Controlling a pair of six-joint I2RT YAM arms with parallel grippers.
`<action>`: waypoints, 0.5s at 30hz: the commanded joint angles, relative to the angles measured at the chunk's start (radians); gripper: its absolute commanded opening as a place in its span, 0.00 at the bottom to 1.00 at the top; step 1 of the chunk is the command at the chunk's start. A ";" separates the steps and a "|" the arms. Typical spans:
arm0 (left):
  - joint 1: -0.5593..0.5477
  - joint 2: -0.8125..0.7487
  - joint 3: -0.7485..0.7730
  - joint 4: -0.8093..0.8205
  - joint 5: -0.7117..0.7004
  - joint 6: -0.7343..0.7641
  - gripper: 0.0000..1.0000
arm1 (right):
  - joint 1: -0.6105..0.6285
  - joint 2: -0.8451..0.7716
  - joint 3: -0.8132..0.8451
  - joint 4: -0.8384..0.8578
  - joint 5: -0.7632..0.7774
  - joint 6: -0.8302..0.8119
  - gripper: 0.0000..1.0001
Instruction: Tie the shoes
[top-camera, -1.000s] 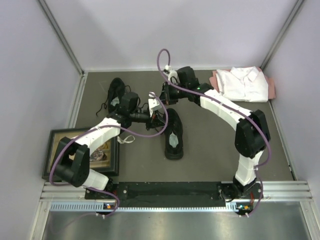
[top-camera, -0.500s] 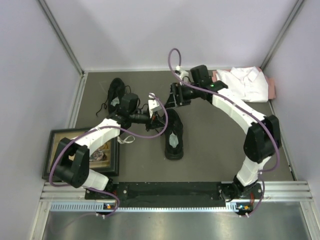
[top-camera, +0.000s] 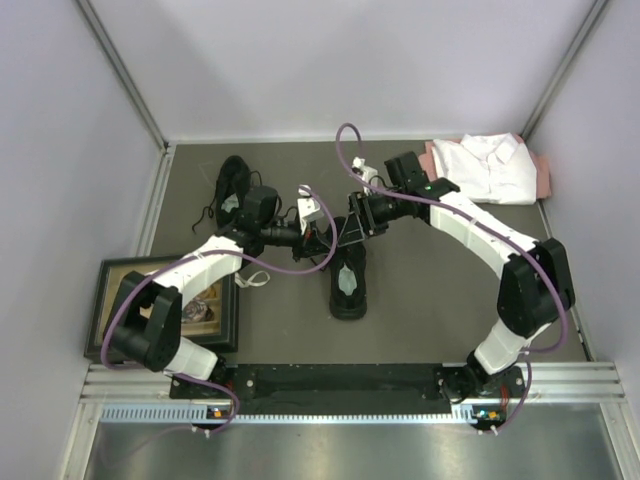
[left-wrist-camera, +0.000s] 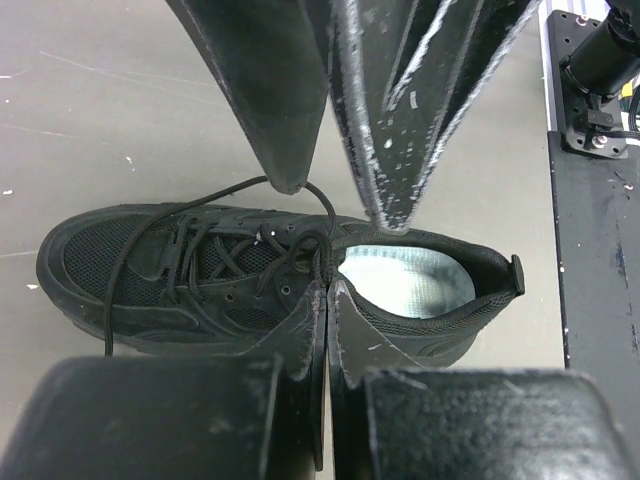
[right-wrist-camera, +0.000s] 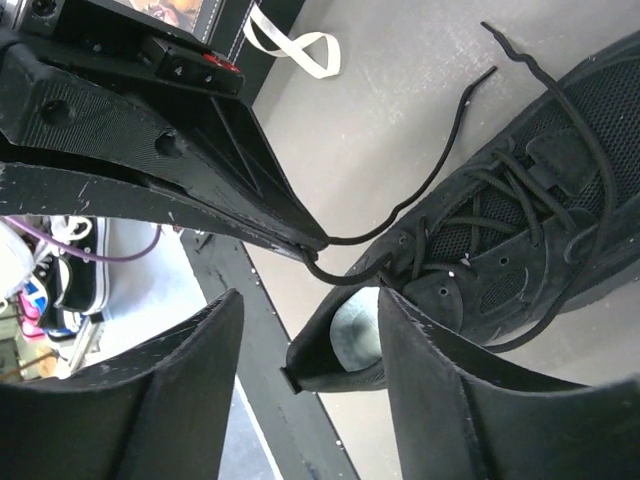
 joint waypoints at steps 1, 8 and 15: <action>-0.004 0.003 0.022 0.052 0.018 0.001 0.00 | 0.008 0.013 -0.007 0.054 -0.025 -0.045 0.53; -0.003 0.011 0.030 0.052 0.022 0.001 0.00 | 0.022 0.044 0.002 0.069 -0.018 -0.025 0.50; -0.004 0.022 0.036 0.053 0.018 0.001 0.00 | 0.025 0.067 0.015 0.075 -0.025 0.002 0.43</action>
